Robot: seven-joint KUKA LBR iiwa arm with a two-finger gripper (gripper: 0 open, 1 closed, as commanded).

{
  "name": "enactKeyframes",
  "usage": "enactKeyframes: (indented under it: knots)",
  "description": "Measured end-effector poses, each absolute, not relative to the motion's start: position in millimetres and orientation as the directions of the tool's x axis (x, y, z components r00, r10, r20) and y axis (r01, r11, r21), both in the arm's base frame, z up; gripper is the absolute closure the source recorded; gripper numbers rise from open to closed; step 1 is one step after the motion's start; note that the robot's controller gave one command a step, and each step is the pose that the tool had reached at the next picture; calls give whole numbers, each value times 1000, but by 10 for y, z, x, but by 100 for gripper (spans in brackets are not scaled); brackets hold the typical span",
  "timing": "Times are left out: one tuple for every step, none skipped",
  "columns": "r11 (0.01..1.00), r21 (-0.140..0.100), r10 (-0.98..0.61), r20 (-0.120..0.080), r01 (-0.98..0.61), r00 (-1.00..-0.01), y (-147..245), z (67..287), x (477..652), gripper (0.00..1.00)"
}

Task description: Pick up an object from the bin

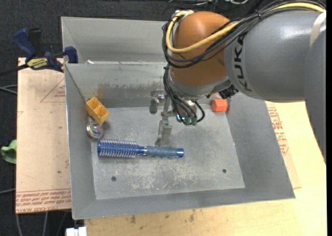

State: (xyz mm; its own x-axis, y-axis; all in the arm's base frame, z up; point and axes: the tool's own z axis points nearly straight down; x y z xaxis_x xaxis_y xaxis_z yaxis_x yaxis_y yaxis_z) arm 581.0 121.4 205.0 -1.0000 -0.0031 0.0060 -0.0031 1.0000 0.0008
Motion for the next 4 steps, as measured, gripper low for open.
enactKeyframes:
  knots:
    - [995, 0, -104, 7, -104, -995, 1004, 652, 5625, 0]
    - [995, 2, -104, -1, -104, -995, 1012, 705, 5652, 100]
    - [996, 3, -84, -9, -84, -996, 1142, 1695, 5533, 100]
    - [996, 1, -94, -10, -94, -995, 1114, 2813, 5550, 100]
